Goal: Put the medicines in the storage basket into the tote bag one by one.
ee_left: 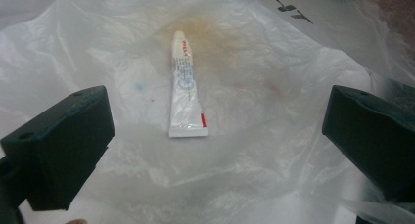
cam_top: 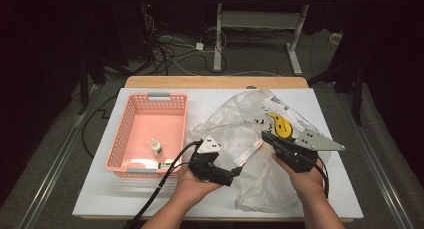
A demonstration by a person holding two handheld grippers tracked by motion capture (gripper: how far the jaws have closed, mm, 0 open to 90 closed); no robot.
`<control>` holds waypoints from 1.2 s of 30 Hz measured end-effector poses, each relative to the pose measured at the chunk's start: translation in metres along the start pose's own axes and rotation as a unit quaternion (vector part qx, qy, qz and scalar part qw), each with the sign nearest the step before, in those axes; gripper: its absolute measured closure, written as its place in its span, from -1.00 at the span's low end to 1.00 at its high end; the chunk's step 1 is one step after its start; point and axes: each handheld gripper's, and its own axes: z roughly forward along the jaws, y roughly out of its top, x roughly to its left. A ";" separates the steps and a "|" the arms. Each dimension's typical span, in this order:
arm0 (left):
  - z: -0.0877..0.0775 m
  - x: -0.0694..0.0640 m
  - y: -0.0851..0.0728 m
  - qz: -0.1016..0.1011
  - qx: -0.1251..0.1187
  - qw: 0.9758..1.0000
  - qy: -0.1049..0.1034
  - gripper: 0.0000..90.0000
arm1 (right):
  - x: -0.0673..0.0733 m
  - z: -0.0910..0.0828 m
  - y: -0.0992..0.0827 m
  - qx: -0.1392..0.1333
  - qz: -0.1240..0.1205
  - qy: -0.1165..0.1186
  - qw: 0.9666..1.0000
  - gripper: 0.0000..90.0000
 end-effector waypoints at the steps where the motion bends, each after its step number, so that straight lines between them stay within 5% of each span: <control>1: -0.004 0.001 -0.001 0.002 0.001 1.000 0.007 -1.00 | 0.000 0.000 0.000 0.000 0.001 0.000 1.000 1.00; 19: -0.060 0.016 -0.011 -0.007 -0.003 0.998 0.059 -1.00 | -0.001 -0.001 0.000 -0.001 0.003 0.004 1.000 1.00; 27: -0.086 0.033 -0.020 -0.030 -0.018 0.996 0.088 -1.00 | 0.000 -0.001 0.000 -0.002 0.002 0.004 1.000 1.00; 36: -0.109 0.050 -0.033 -0.043 -0.014 0.989 0.141 -1.00 | 0.001 0.000 -0.001 0.001 0.000 0.005 1.000 1.00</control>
